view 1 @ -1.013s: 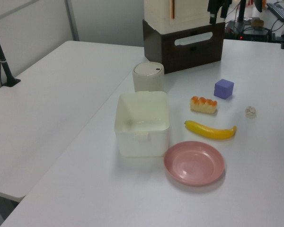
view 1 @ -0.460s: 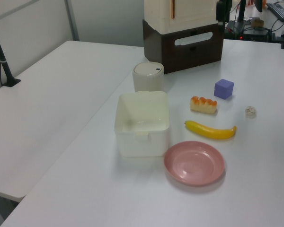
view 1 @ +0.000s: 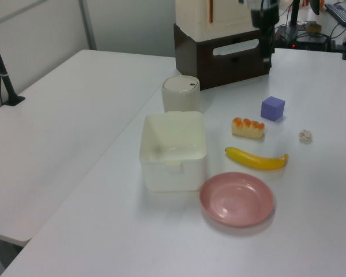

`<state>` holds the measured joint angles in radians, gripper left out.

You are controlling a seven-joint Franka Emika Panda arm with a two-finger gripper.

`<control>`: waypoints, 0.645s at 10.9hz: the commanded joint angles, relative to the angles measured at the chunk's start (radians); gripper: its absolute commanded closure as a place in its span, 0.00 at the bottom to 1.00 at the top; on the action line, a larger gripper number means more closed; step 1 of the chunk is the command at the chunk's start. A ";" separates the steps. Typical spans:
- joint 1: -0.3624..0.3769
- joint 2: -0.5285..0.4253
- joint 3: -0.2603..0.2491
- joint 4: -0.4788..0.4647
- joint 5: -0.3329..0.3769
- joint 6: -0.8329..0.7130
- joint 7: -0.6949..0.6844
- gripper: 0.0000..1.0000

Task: Put the bread on a plate
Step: 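Lower the open gripper over the orange-topped bread roll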

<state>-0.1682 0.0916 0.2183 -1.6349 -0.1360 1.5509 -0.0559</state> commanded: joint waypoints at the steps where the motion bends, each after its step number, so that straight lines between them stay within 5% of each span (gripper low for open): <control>1: 0.038 -0.003 -0.004 -0.150 -0.062 0.135 0.042 0.00; 7: 0.033 0.086 -0.004 -0.221 -0.123 0.268 0.045 0.00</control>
<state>-0.1398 0.1802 0.2186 -1.8098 -0.2381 1.7614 -0.0327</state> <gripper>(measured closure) 0.000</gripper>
